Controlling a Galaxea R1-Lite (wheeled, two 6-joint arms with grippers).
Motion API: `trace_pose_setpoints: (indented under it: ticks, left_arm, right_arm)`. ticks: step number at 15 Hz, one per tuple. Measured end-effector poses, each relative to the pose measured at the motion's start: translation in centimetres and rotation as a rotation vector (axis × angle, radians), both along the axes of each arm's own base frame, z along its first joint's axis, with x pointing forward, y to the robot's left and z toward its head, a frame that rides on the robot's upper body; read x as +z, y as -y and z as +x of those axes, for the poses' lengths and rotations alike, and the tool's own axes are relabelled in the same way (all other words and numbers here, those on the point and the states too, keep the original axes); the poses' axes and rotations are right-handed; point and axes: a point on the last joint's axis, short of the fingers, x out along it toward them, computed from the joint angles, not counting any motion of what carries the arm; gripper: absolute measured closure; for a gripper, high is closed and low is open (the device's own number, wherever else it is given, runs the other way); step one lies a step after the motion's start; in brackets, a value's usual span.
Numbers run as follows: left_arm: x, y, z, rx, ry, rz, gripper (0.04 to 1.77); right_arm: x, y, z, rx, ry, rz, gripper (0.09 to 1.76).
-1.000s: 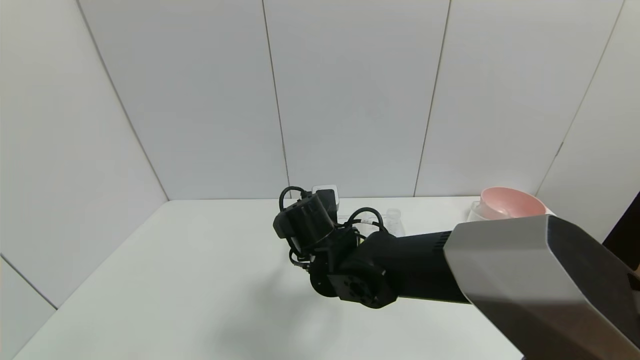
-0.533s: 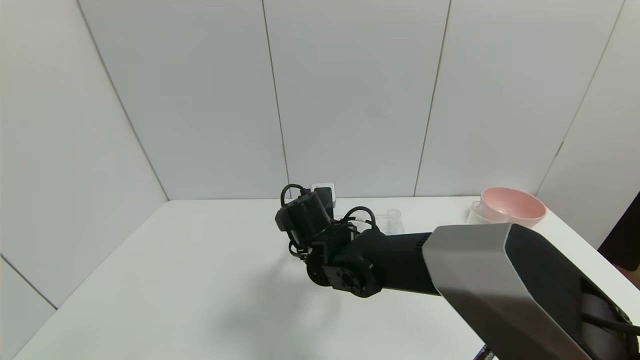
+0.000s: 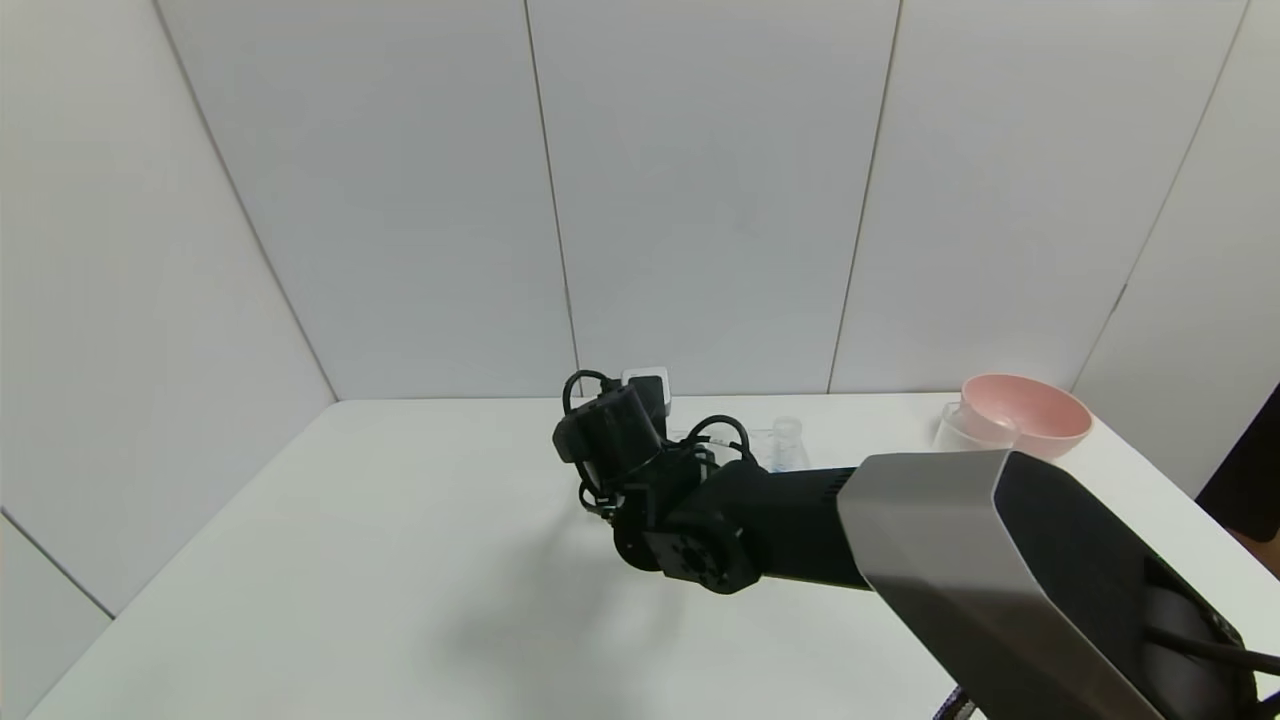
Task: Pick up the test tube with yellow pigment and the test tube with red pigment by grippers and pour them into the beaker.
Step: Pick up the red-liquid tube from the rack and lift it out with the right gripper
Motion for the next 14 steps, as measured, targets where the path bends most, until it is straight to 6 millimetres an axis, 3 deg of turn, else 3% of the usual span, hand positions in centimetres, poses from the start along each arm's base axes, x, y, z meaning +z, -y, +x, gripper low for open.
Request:
trace_pose_setpoints:
  ticks: [3,7,10,11,14]
  left_arm:
    - [0.0,0.0,0.0,0.0,0.0,0.0,0.09]
    - [0.0,0.0,0.0,0.0,0.0,0.0,0.09]
    - [0.0,0.0,0.0,0.0,0.0,0.0,0.09]
    - [0.0,0.0,0.0,0.0,0.0,0.0,0.09]
    - [0.0,0.0,0.0,0.0,0.0,0.0,0.09]
  right_arm:
    - [-0.02,-0.07,0.0,0.001,0.004,0.005,0.15]
    - [-0.1,-0.03,-0.04,0.004,0.0,-0.004,0.75]
    - [-0.04,0.07,0.03,0.002,0.001,-0.003,1.07]
    - [-0.03,0.14,0.08,0.0,0.0,-0.005,1.3]
    - [-0.04,0.21,0.15,-0.003,0.0,-0.003,1.35]
